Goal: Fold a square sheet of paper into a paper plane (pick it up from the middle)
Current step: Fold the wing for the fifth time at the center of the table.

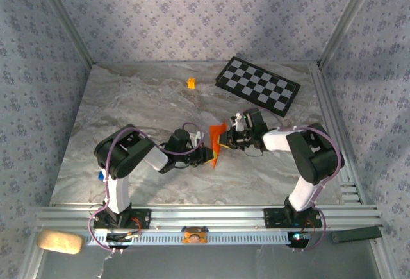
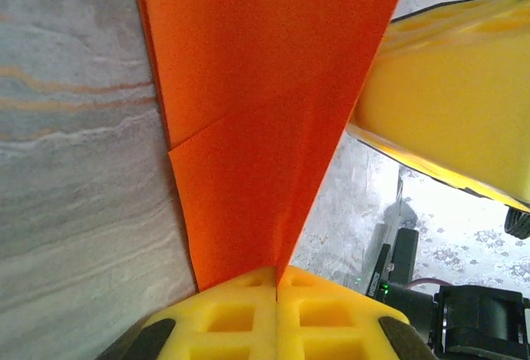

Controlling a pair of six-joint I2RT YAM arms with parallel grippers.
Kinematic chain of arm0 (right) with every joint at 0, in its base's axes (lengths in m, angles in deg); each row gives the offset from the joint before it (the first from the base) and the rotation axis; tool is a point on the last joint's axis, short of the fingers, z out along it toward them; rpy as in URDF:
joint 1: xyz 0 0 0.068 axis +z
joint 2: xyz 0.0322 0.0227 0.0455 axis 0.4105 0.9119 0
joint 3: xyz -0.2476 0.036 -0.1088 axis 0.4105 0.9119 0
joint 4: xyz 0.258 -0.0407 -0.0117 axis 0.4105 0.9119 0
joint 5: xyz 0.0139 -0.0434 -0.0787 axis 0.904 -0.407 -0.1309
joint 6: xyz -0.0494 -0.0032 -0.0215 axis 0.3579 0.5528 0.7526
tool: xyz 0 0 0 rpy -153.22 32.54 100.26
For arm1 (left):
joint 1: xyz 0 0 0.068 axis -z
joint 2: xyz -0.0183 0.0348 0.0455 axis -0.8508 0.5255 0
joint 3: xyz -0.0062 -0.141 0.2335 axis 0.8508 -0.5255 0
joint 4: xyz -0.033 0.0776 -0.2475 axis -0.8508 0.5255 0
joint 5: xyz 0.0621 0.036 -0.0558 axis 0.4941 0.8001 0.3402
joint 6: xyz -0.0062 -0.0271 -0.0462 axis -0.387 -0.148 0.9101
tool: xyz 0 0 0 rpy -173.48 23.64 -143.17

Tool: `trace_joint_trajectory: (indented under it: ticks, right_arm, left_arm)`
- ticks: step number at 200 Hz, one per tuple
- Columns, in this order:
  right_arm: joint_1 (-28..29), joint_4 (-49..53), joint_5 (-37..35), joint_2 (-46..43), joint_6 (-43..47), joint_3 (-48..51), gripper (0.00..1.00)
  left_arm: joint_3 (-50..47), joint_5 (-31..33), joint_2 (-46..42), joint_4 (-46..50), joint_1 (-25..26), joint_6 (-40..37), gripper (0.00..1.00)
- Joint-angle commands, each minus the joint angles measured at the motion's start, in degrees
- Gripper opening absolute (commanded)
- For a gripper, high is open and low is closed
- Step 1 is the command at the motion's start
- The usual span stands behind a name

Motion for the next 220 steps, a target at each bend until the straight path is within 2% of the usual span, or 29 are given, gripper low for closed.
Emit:
trace_joint_trajectory:
  ticks: [1,220]
  right_arm:
    - [-0.2,-0.5,1.6,0.8,1.3,-1.6,0.10]
    - [0.3,-0.4,3.0,8.4,1.3,-7.1,0.10]
  left_arm:
    - [-2.3,1.6,1.8,2.6,-0.7,0.0,0.00]
    - [-4.8,4.4,3.8,3.2,-0.9,5.5,0.00]
